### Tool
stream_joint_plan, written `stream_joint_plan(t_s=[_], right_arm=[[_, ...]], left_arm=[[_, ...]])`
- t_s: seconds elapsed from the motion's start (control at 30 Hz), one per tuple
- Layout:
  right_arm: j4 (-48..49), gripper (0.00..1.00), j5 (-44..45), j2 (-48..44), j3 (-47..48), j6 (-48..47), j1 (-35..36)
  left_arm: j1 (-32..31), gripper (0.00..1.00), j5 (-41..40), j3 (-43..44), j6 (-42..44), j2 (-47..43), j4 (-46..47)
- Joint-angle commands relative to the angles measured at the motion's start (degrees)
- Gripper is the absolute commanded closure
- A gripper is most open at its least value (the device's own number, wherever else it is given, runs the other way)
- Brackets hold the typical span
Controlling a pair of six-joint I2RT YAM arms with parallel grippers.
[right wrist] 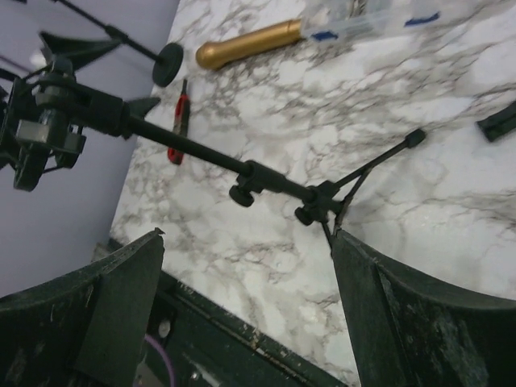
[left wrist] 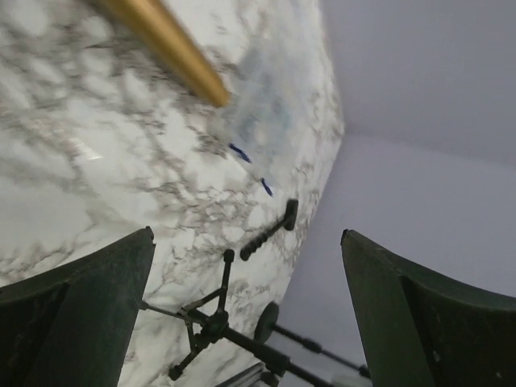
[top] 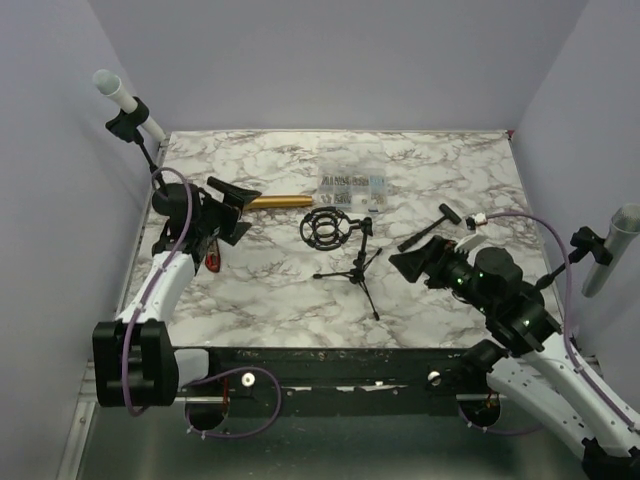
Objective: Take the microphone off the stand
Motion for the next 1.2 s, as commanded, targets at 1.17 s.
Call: stream_joint_plan(t_s=[1.17], right_arm=[[51.29, 0.47, -16.45, 31.72, -16.35, 32.91, 0.19]], left_arm=[[-19.14, 0.04, 20.42, 16.84, 55.52, -12.94, -12.67]])
